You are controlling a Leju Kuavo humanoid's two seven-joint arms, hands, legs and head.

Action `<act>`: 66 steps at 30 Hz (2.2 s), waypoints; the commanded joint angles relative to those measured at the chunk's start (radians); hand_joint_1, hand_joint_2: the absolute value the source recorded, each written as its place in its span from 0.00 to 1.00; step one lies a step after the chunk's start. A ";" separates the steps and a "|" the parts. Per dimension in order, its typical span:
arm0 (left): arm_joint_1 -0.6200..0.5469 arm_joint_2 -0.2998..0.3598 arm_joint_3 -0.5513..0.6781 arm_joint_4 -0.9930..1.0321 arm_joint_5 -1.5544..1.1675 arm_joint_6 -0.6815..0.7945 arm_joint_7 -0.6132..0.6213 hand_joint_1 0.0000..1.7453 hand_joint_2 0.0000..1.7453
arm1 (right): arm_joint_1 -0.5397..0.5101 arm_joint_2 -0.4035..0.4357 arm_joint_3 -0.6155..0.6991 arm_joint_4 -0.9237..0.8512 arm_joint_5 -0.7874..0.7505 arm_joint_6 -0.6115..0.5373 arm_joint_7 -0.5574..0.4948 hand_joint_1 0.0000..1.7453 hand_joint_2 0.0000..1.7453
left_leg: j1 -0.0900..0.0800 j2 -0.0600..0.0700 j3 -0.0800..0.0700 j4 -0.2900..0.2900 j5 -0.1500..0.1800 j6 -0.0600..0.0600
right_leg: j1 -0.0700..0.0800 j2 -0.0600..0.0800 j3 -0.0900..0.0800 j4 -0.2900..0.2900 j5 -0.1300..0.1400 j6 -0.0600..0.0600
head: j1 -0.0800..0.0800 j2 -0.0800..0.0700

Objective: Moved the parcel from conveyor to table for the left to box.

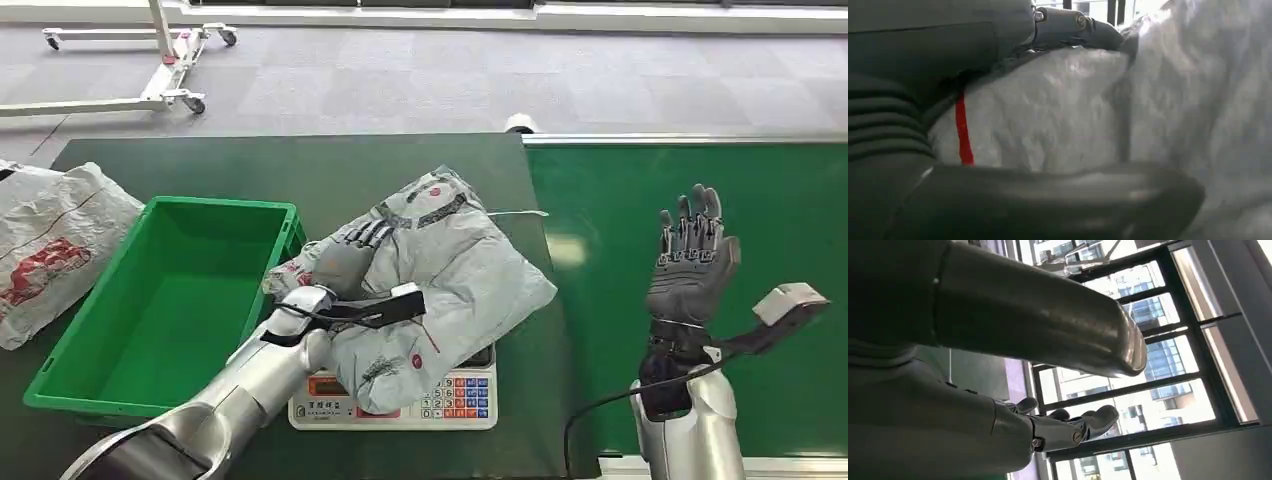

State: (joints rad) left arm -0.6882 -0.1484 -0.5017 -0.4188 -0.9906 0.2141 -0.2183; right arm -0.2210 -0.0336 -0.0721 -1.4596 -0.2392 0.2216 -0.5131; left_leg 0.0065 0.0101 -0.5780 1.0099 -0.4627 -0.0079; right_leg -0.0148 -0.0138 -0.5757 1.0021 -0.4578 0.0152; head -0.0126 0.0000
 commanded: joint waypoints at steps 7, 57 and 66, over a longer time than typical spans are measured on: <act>-0.029 0.055 -0.014 0.095 0.052 -0.009 -0.132 1.00 1.00 | -0.048 0.030 -0.015 0.140 0.002 0.022 0.006 0.00 0.00 | 0.000 0.003 0.003 -0.003 0.002 0.000 | 0.000 0.005 0.003 -0.003 0.003 -0.001 | 0.000 0.000; 0.000 0.364 0.640 -0.007 -0.454 0.445 0.263 0.00 0.00 | 0.227 0.093 -0.250 -0.089 0.005 0.101 0.030 0.00 0.00 | 0.001 0.000 -0.004 -0.002 0.005 -0.005 | 0.003 0.002 -0.007 0.000 0.003 -0.005 | 0.000 0.000; 0.280 0.154 0.810 -0.729 0.290 0.103 -0.310 0.00 0.00 | 0.269 0.098 -0.304 -0.110 -0.013 0.097 0.028 0.00 0.00 | 0.001 -0.001 -0.008 -0.001 0.005 -0.003 | 0.002 0.000 -0.010 0.001 0.004 -0.005 | 0.000 0.000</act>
State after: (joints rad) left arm -0.5904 0.1866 0.1582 -0.6164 -1.3248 0.6623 -0.1062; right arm 0.0240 0.0484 -0.3086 -1.5629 -0.2426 0.3204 -0.4849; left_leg 0.0071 0.0123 -0.5858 1.0098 -0.4582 -0.0118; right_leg -0.0136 -0.0120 -0.5866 1.0041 -0.4544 0.0109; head -0.0126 0.0000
